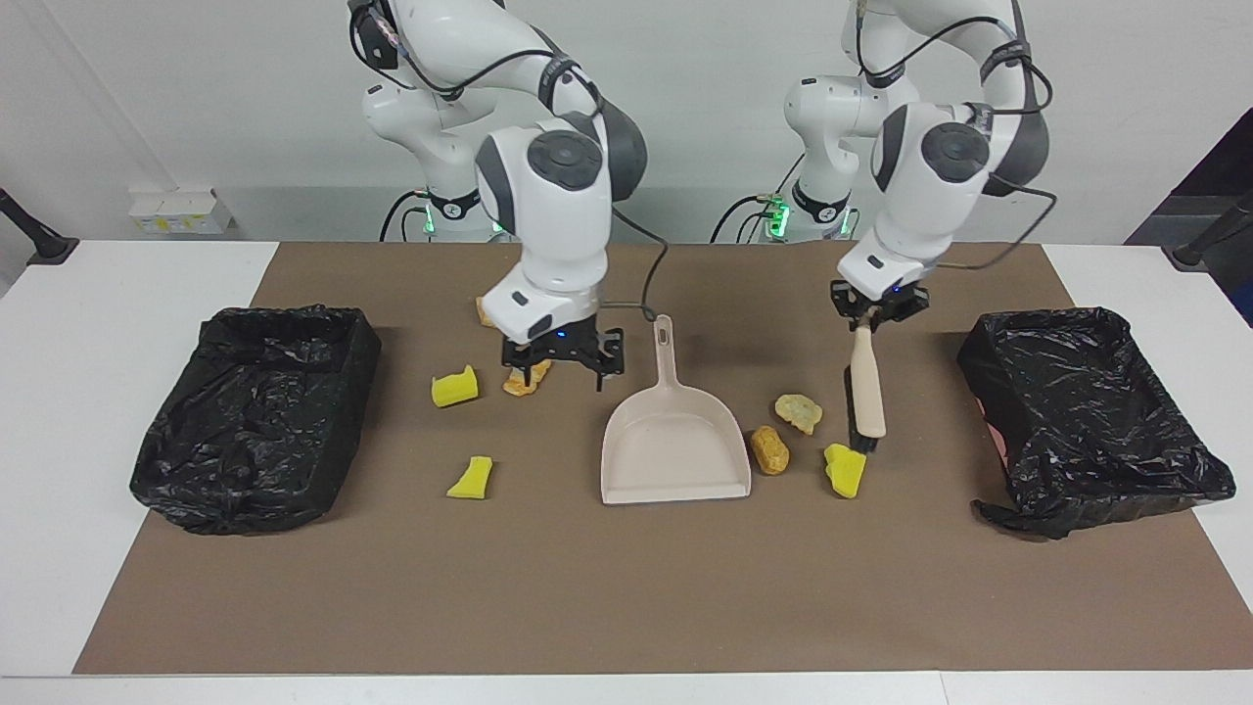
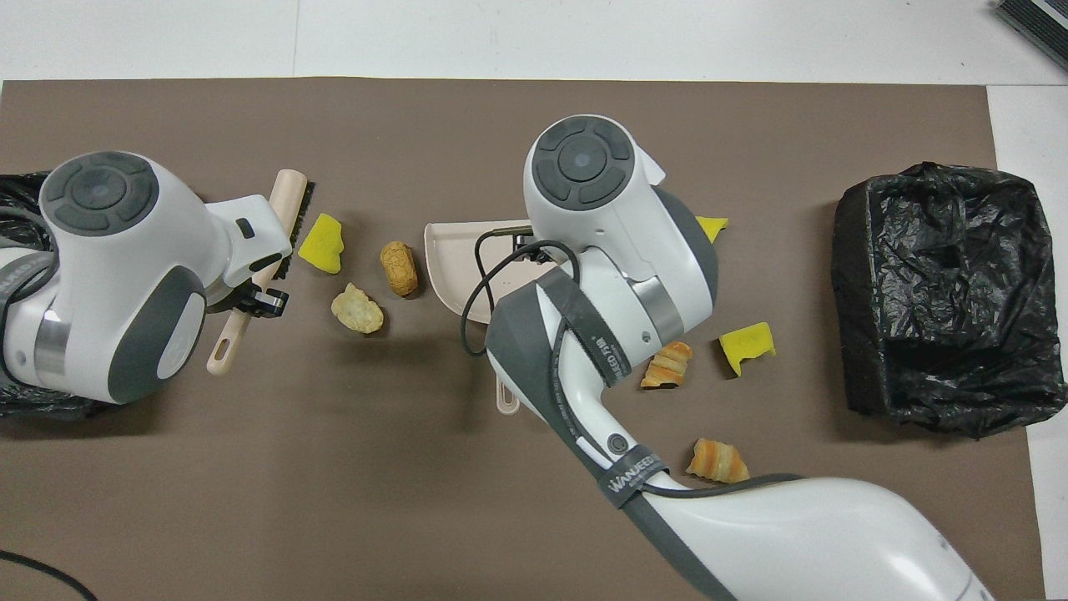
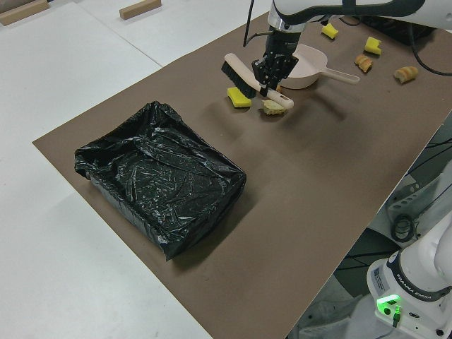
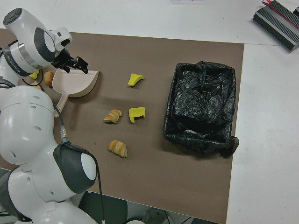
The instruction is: Sweep and dump trash in bin
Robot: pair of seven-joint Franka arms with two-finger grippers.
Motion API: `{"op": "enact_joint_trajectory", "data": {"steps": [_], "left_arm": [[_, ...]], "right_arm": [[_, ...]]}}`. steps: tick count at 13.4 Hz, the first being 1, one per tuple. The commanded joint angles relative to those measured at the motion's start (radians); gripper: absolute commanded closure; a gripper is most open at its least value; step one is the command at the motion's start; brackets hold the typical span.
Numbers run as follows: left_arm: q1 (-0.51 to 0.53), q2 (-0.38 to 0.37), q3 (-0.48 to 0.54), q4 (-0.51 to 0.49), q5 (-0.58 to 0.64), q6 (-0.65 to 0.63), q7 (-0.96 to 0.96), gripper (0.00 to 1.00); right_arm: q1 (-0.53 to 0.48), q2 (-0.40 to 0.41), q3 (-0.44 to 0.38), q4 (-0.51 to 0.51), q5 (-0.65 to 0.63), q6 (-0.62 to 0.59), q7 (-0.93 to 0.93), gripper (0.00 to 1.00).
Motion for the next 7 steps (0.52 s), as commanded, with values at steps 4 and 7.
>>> {"op": "enact_joint_trajectory", "data": {"steps": [4, 7], "left_arm": [[-0.001, 0.158, -0.004, 0.163, 0.149, -0.001, 0.01, 1.0], [-0.02, 0.149, -0.007, 0.143, 0.141, -0.009, 0.007, 1.0]], "right_arm": [[0.047, -0.014, 0.005, -0.112, 0.006, 0.075, 0.116, 0.0], [0.084, -0.079, 0.014, -0.253, 0.079, 0.175, 0.122, 0.0]]}}
